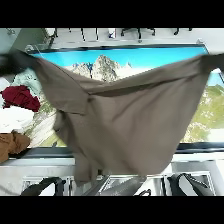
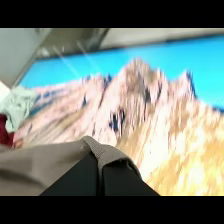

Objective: Fold the shirts.

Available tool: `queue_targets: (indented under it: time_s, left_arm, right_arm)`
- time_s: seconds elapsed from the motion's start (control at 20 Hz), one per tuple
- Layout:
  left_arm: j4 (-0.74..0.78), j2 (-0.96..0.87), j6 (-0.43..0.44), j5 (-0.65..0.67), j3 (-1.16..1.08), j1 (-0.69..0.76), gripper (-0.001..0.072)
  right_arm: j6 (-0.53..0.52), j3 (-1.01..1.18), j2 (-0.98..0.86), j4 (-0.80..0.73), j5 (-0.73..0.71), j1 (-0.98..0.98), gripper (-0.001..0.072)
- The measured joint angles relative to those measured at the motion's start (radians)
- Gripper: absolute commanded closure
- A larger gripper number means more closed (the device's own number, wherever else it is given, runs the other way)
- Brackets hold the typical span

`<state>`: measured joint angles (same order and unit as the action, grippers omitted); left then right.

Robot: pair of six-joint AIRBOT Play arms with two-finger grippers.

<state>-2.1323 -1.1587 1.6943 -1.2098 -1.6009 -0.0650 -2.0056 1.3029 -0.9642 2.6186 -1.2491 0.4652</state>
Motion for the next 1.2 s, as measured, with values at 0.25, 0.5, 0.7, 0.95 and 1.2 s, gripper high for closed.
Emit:
queue_targets:
  time_s: [0.25, 0.5, 0.7, 0.95, 1.2]
  left_arm:
    - [0.082, -0.360, 0.004, 0.174, 0.081, 0.071, 0.0688]
    - [0.103, -0.683, -0.054, 0.217, -0.195, 0.089, 0.0688]
    - [0.109, -0.817, -0.097, 0.217, -0.375, 0.093, 0.0688]
    - [0.120, -0.858, -0.115, 0.149, -0.380, 0.093, 0.0689]
    - [0.186, -0.858, -0.143, -0.009, -0.374, 0.102, 0.0689]
  right_arm:
    - [-0.113, -0.264, -0.331, 0.019, 0.233, -0.020, 0.0692]
    - [-0.122, -0.099, -0.665, 0.049, 0.293, -0.029, 0.0692]
    - [-0.095, 0.041, -0.793, 0.053, 0.302, -0.032, 0.0692]
    - [-0.083, 0.090, -0.842, 0.016, 0.293, -0.041, 0.0692]
    - [-0.090, 0.098, -0.852, -0.078, 0.283, -0.061, 0.0692]
